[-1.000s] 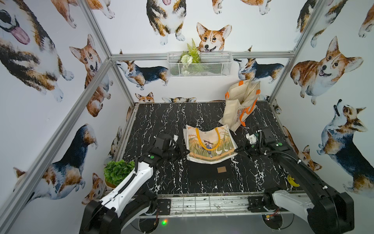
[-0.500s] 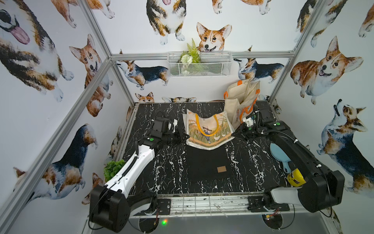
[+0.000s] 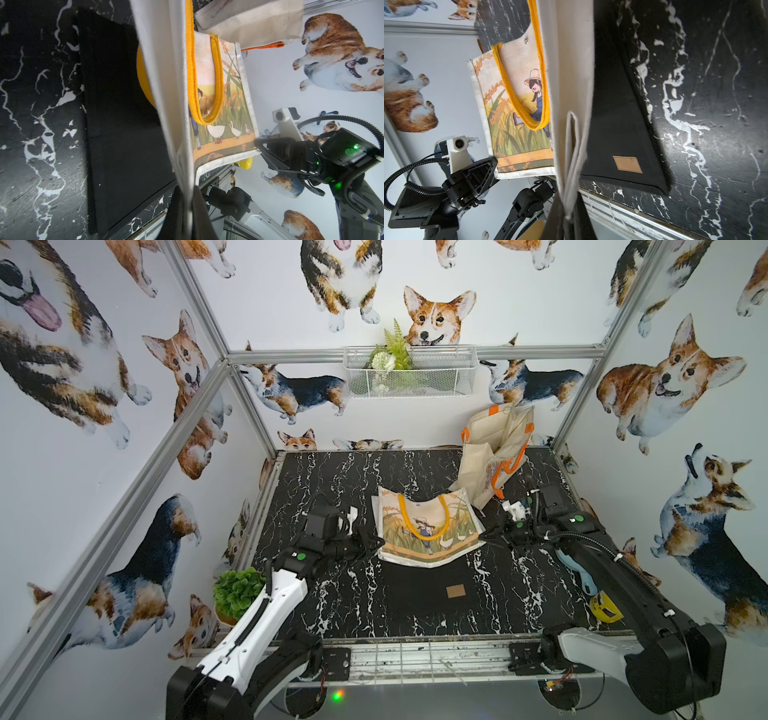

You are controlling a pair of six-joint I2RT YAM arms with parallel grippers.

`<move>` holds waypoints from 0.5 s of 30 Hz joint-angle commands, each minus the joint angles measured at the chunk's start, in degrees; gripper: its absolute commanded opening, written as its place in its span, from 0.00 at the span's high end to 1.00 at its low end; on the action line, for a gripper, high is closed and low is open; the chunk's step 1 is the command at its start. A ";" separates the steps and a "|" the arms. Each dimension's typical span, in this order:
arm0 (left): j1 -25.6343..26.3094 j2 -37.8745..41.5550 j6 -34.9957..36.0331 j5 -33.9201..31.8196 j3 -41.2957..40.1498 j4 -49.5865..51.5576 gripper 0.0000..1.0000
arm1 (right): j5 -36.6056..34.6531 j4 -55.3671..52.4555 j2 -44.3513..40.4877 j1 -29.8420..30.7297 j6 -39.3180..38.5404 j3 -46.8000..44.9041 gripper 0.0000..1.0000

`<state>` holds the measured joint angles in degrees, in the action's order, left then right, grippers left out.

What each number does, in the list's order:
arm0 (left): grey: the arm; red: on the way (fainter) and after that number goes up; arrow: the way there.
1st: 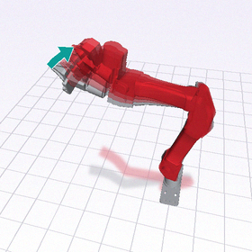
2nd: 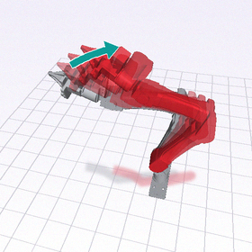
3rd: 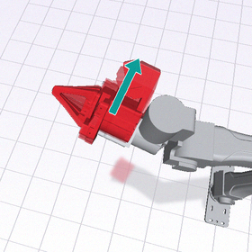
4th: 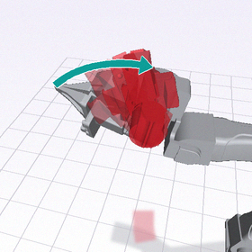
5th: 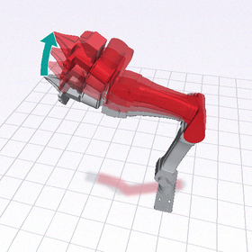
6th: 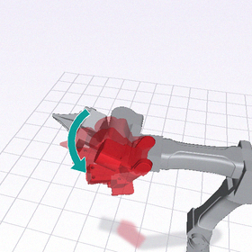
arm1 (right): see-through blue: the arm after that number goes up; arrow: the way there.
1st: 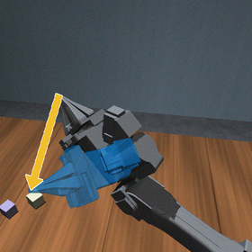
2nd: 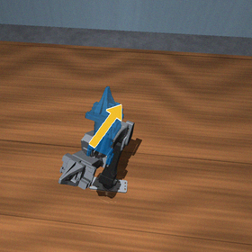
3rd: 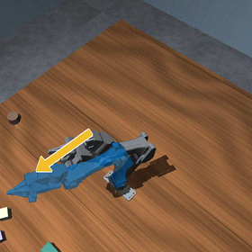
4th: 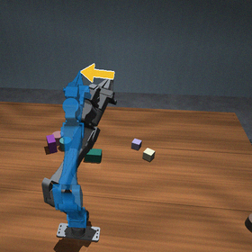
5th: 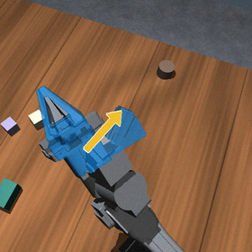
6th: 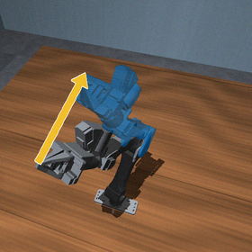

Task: Put away the canvas bag
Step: Adjust the canvas bag.

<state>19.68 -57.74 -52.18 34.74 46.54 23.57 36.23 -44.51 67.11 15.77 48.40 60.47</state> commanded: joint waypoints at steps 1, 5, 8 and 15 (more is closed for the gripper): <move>-0.50 -3.28 1.06 2.53 10.58 1.54 1.00 | 0.25 -2.73 3.54 -0.14 0.82 10.33 0.97; -2.32 -9.81 5.72 3.93 22.58 6.89 1.00 | 1.64 -5.15 11.03 -1.09 0.23 22.64 0.97; -4.29 -13.72 7.86 5.08 27.15 8.01 1.00 | 1.74 -6.02 15.92 -1.30 -0.46 28.25 0.97; -5.82 -15.82 6.80 6.67 16.37 -0.47 1.00 | 2.81 -2.09 15.88 -1.27 -1.63 17.33 0.97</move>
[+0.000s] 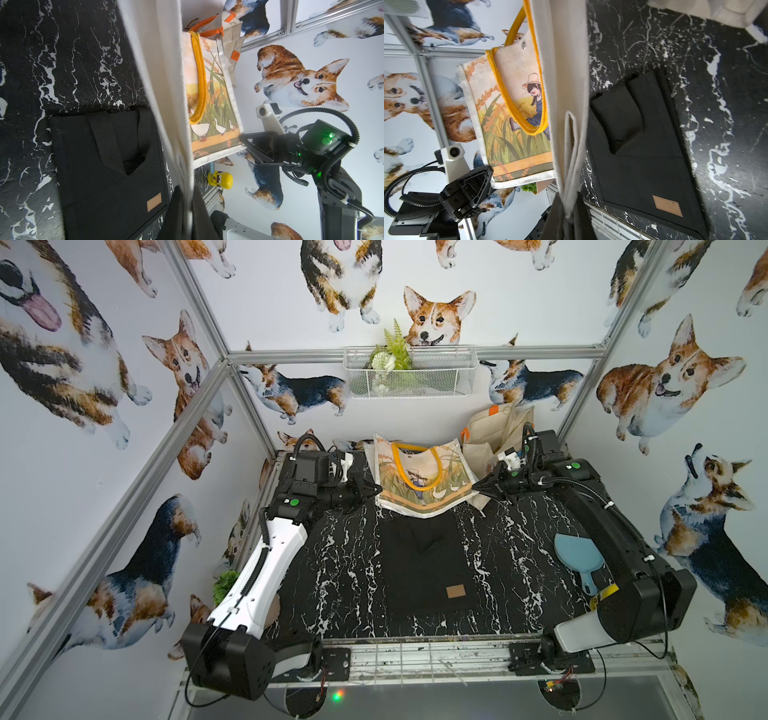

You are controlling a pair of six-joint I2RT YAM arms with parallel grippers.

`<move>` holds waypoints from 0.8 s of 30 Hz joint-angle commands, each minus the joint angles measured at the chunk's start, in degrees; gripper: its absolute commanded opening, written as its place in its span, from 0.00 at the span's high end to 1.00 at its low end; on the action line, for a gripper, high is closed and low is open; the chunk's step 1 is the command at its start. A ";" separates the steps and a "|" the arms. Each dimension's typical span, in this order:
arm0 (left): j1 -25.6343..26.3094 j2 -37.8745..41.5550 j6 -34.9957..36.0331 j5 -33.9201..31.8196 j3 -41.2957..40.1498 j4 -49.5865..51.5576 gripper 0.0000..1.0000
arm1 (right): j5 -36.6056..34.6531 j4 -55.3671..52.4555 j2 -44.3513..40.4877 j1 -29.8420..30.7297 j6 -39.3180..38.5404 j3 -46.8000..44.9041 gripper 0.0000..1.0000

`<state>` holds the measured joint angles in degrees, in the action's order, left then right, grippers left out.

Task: Put away the canvas bag
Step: Adjust the canvas bag.

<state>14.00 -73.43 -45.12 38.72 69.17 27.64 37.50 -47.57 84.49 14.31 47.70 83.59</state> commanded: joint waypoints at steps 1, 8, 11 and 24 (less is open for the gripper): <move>-0.11 0.81 -1.56 2.75 -10.42 -7.39 1.00 | 1.59 2.37 -2.96 0.15 -0.88 -10.17 0.97; 2.93 8.70 -5.81 0.38 -32.79 -15.51 1.00 | 2.22 8.80 -12.57 0.15 0.17 -32.38 0.97; 4.45 12.86 -6.65 -0.89 -36.52 -14.54 1.00 | 1.76 8.23 -15.36 0.15 -0.37 -35.65 0.97; 4.60 22.74 -7.35 -0.48 -37.23 -6.34 1.00 | 1.09 2.91 -22.62 0.15 -0.56 -33.90 0.97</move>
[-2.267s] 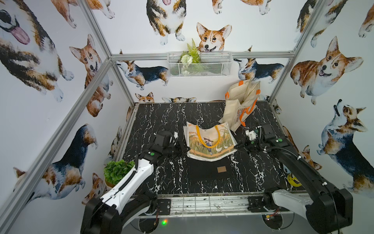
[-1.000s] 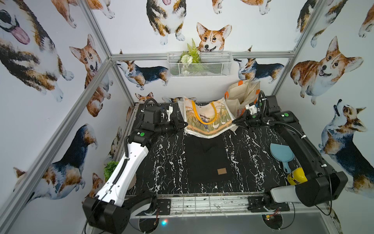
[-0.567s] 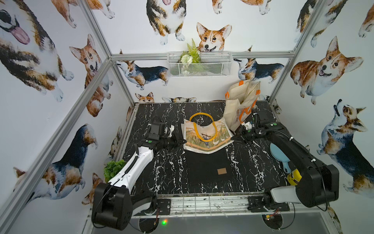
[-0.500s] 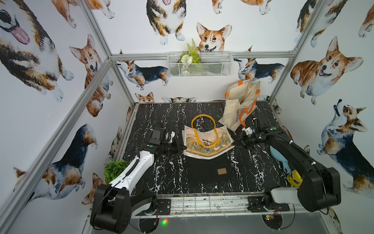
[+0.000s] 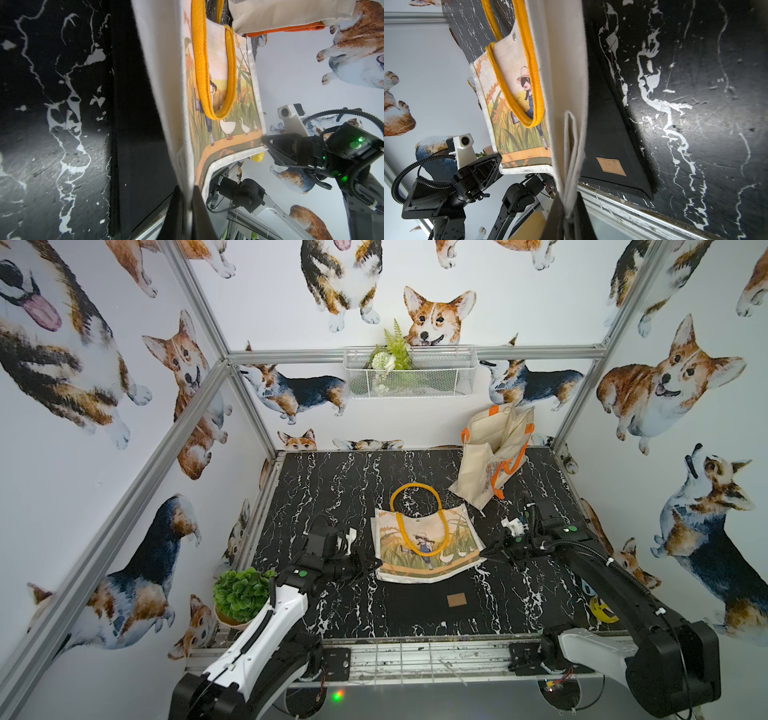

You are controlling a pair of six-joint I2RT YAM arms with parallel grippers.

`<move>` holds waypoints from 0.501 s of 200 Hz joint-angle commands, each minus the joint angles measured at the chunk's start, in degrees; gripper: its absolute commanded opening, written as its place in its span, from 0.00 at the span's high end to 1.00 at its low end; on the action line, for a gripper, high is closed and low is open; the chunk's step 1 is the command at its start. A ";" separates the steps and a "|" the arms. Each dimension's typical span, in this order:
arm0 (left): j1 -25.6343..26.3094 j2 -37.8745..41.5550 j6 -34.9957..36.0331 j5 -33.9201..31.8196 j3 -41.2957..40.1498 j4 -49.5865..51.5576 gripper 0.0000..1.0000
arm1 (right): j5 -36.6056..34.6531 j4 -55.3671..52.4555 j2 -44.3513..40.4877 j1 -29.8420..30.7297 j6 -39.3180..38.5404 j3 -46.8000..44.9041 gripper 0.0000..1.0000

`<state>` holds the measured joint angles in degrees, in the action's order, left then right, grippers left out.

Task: Put away the canvas bag
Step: Adjust the canvas bag.

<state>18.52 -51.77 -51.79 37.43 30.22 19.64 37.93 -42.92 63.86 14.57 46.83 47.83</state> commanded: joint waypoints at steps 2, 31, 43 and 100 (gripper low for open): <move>0.06 1.33 -0.47 0.99 2.54 2.50 1.00 | 0.73 -2.50 -2.40 -0.09 0.37 2.49 0.97; 0.10 2.06 -0.24 1.79 3.51 4.90 1.00 | 1.88 -5.32 -4.19 -0.02 0.63 3.90 0.97; 0.11 2.52 -0.67 2.23 2.72 5.10 1.00 | 2.04 -6.18 -5.22 -0.07 0.63 3.68 0.97; 0.76 10.34 -5.47 1.66 -3.14 5.13 1.00 | 2.23 -5.72 -10.07 -0.07 1.41 -4.82 0.97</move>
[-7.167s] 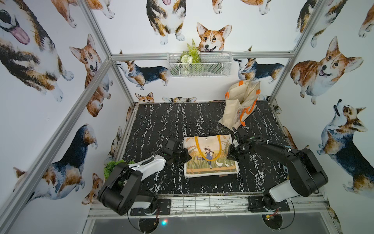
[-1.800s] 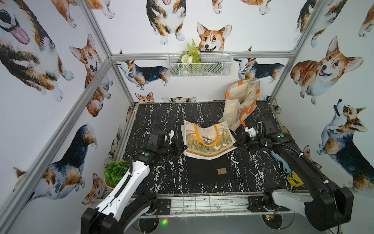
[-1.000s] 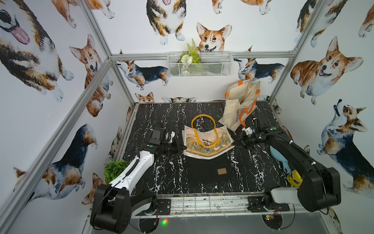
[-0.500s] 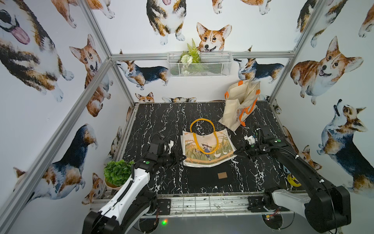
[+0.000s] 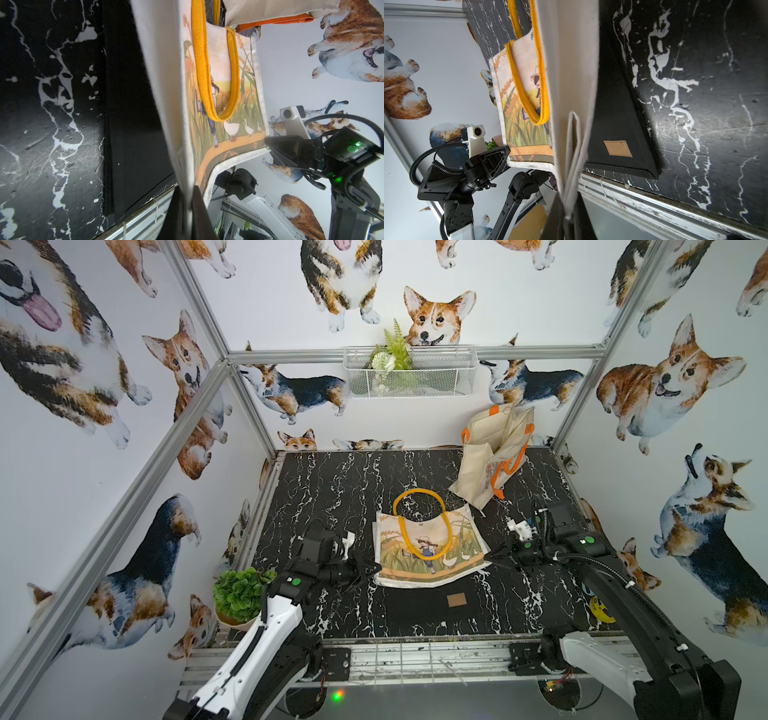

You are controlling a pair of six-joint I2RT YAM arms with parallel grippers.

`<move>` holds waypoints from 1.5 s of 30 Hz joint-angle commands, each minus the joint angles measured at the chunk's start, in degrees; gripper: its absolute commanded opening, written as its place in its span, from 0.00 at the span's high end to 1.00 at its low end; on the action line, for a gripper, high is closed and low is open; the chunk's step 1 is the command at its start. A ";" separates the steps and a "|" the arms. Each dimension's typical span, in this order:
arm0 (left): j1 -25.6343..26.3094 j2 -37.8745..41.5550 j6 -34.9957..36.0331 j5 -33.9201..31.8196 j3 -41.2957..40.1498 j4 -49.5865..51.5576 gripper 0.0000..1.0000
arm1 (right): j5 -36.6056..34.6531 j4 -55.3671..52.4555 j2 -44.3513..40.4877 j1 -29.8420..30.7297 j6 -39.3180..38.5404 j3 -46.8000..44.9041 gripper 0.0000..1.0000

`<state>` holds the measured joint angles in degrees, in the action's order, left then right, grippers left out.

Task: Put away the canvas bag
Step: Adjust the canvas bag.

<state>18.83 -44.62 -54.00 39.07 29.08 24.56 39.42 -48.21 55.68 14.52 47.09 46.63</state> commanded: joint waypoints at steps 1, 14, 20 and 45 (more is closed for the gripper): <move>0.48 3.30 -3.33 -0.01 -2.10 0.18 1.00 | 0.70 -0.37 -1.94 -0.03 1.20 -3.77 0.97; 5.69 5.16 -6.18 -3.84 -7.10 -0.04 1.00 | -1.01 1.08 -2.59 -0.03 0.40 -9.47 0.96; 7.27 4.71 -6.13 -6.39 -7.55 0.44 0.97 | -0.80 1.50 -2.31 -0.02 0.41 -10.59 0.88; 13.59 0.23 -11.83 -14.18 -3.90 -7.28 0.55 | -2.54 7.15 -2.58 7.17 6.45 -9.19 0.59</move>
<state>30.24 -42.81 -63.64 27.14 23.86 24.03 36.49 -48.73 51.96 19.14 48.27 37.15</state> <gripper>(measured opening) 0.448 0.415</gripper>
